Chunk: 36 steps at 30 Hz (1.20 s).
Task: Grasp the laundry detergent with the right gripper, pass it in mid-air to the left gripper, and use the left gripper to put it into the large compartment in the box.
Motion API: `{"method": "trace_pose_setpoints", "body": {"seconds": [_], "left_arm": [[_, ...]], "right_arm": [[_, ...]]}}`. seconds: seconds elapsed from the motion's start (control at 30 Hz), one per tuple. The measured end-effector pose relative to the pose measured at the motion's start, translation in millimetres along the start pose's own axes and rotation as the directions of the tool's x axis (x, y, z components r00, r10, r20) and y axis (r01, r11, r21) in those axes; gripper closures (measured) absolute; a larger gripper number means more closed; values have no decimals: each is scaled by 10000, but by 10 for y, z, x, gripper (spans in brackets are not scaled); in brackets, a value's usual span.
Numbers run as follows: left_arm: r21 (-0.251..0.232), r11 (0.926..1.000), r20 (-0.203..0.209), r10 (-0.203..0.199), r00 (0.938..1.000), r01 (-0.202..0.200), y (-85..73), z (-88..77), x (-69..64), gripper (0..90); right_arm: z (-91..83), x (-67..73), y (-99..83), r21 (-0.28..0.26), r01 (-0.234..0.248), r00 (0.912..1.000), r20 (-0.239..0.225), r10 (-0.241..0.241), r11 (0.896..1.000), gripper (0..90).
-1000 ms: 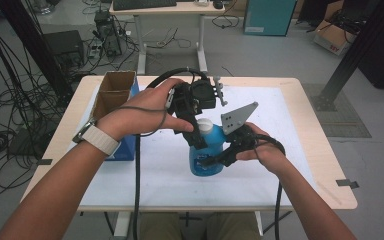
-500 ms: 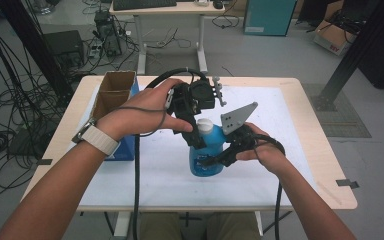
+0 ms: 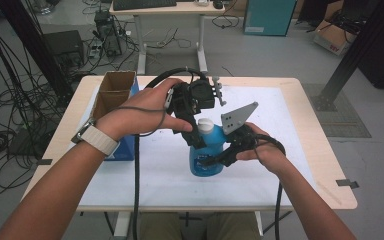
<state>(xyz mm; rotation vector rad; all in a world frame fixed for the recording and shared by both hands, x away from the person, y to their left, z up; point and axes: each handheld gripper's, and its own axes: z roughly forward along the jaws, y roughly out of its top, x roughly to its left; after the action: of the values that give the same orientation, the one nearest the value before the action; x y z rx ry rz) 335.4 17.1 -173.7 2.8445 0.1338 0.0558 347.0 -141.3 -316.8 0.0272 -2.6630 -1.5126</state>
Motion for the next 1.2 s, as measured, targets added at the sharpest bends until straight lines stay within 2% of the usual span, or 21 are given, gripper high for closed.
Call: {"method": "trace_pose_setpoints", "body": {"seconds": [0.2, 0.27, 0.37, 0.5, 0.6, 0.73, 0.97, 1.0, 1.03, 1.2], "left_arm": [[-1, 10000, -80, 4, 10000, -4, -1, 3, 0, 55], [-87, 9999, -75, -120, 9999, 119, -1, 9, -6, 55], [27, 10000, -85, 29, 10000, -29, 3, 5, 1, 55], [76, 10000, -76, 34, 10000, -34, 8, 7, 0, 55], [-49, 9999, -57, -115, 9999, 115, 9, 14, -14, 56], [1, 10000, -144, 20, 9999, -20, 8, 9, -10, 56], [-67, 9999, -135, -111, 9998, 110, -1, 5, -17, 57], [14, 10000, -112, -11, 9999, 11, -1, -1, -8, 57], [-90, 9999, -139, -114, 9998, 113, -3, 3, -14, 57], [8, 10000, -163, 2, 9999, -2, -6, -2, -7, 57]], "right_arm": [[1, -5, -4, -11, 45, 10000, -9, -45, 10000, 425], [1, -4, -4, -17, 37, 10000, -2, -37, 10000, 426], [-5, -4, -6, -50, 31, 10000, 26, -31, 10000, 426], [-8, 3, -5, -18, 20, 10000, 13, -20, 10000, 426], [-11, 4, -8, -55, 1, 10000, 13, -1, 10000, 426], [-10, 6, -10, -36, 2, 10000, 26, -2, 10000, 426], [-11, 6, -5, -54, 29, 10000, 50, -29, 10000, 426], [-11, 7, -4, -50, 40, 10000, 53, -39, 10000, 426], [-9, 7, -2, -45, 45, 10000, 48, -45, 10000, 426], [-6, 5, -4, -63, 40, 10000, 30, -40, 10000, 427]]}}
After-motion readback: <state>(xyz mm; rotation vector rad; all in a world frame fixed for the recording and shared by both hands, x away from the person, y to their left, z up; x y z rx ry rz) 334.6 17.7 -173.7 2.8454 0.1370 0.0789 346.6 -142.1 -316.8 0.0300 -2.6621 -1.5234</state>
